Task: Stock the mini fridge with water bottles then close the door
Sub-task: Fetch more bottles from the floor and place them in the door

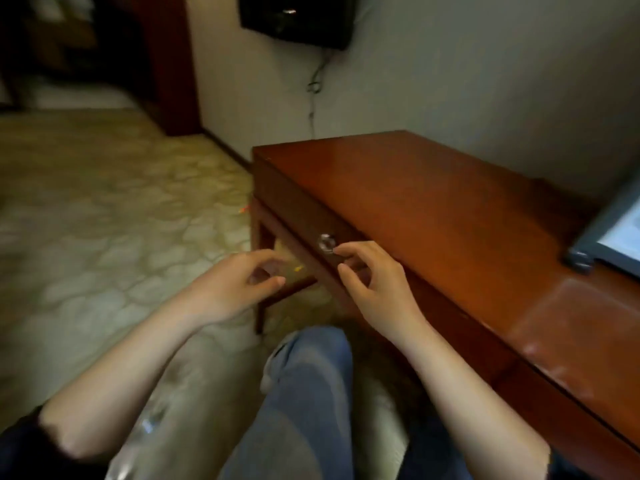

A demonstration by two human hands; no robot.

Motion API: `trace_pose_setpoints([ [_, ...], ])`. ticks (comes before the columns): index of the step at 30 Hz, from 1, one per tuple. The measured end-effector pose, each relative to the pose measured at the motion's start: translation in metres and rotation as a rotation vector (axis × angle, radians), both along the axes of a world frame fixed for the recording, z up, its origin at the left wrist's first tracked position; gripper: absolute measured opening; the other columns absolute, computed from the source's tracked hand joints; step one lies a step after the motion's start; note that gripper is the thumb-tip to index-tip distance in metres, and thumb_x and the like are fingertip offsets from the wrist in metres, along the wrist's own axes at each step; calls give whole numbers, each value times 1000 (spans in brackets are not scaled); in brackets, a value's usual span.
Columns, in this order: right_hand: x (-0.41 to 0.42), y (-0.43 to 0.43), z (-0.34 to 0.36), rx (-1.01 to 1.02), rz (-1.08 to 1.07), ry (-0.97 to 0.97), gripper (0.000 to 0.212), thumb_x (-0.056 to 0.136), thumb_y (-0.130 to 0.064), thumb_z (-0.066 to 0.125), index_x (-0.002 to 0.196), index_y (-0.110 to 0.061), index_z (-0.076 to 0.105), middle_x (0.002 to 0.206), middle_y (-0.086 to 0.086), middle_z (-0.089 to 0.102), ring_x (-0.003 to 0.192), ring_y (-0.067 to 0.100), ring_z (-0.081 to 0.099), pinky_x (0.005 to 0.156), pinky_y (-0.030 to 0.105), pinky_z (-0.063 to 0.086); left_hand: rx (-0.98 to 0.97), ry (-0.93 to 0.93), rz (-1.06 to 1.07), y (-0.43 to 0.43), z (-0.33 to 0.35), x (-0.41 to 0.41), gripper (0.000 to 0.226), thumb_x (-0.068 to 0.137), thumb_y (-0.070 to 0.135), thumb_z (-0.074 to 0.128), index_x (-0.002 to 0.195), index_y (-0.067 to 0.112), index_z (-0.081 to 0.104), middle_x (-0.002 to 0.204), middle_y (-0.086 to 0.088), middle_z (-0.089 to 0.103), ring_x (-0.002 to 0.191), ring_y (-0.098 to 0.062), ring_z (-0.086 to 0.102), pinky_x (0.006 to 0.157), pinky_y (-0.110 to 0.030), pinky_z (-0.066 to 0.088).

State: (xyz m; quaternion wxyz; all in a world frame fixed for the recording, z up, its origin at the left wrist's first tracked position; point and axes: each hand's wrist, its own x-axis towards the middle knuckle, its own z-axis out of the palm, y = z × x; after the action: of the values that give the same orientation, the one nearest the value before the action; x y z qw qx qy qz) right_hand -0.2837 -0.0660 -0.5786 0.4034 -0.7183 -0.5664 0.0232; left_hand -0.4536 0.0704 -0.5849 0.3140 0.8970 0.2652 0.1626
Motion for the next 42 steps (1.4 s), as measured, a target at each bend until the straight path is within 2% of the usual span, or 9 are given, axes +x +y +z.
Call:
trace_pose_setpoints([
  [4, -39, 66, -34, -99, 147, 33, 22, 89, -11, 58, 109, -13, 65, 104, -4, 58, 97, 15, 60, 83, 26, 47, -60, 25, 195, 31, -38, -53, 36, 89, 18, 60, 124, 15, 54, 105, -4, 61, 80, -11, 60, 63, 0, 37],
  [7, -72, 107, -66, -220, 236, 97, 22, 91, -15, 56, 111, -14, 64, 109, -4, 55, 101, 13, 57, 88, 28, 48, -109, 62, 305, 49, -67, -85, 40, 89, 22, 59, 128, 15, 51, 110, -2, 59, 86, -13, 60, 63, -4, 38],
  [13, -132, 170, -136, -465, 376, 156, 25, 90, -13, 55, 113, -11, 63, 118, 5, 57, 104, 17, 55, 91, 29, 44, -210, 172, 507, 76, -135, -137, 43, 89, 31, 57, 130, 19, 48, 125, -4, 58, 107, -16, 59, 82, -20, 42],
  [21, -174, 223, -222, -758, 462, 274, 26, 94, -19, 52, 119, -15, 59, 126, 3, 54, 107, 14, 53, 84, 20, 38, -446, 281, 818, 98, -252, -180, 54, 90, 25, 57, 140, 16, 37, 145, -8, 38, 130, -24, 42, 106, -32, 36],
  [29, -170, 266, -282, -991, 438, 333, 28, 94, -23, 53, 122, -17, 56, 128, 4, 53, 106, 19, 56, 93, 39, 51, -626, 492, 910, 122, -363, -186, 66, 89, 22, 60, 145, 16, 25, 144, -14, 35, 126, -33, 46, 100, -38, 41],
  [32, -170, 278, -301, -1053, 396, 389, 27, 94, -21, 54, 119, -15, 58, 127, 5, 55, 110, 19, 55, 93, 37, 51, -643, 535, 880, 131, -396, -183, 64, 88, 22, 61, 144, 16, 31, 143, -14, 35, 124, -33, 47, 99, -38, 41],
  [36, -177, 294, -318, -1062, 362, 436, 24, 93, -21, 54, 116, -15, 59, 122, 4, 58, 99, 12, 51, 84, 31, 48, -618, 573, 882, 147, -430, -180, 61, 87, 20, 61, 142, 16, 34, 147, -14, 30, 120, -36, 50, 96, -42, 47],
  [40, -183, 306, -324, -1050, 341, 394, 27, 92, -27, 53, 117, -18, 58, 122, 1, 57, 110, 19, 52, 83, 31, 45, -608, 624, 859, 167, -456, -174, 56, 89, 19, 58, 140, 14, 35, 130, -18, 44, 106, -33, 56, 86, -41, 50],
  [42, -186, 312, -323, -1024, 330, 413, 28, 92, -29, 53, 118, -20, 57, 123, 0, 55, 114, 21, 49, 83, 31, 44, -606, 645, 848, 176, -465, -166, 47, 92, 21, 53, 135, 11, 40, 120, -8, 44, 99, -26, 53, 81, -33, 45],
])
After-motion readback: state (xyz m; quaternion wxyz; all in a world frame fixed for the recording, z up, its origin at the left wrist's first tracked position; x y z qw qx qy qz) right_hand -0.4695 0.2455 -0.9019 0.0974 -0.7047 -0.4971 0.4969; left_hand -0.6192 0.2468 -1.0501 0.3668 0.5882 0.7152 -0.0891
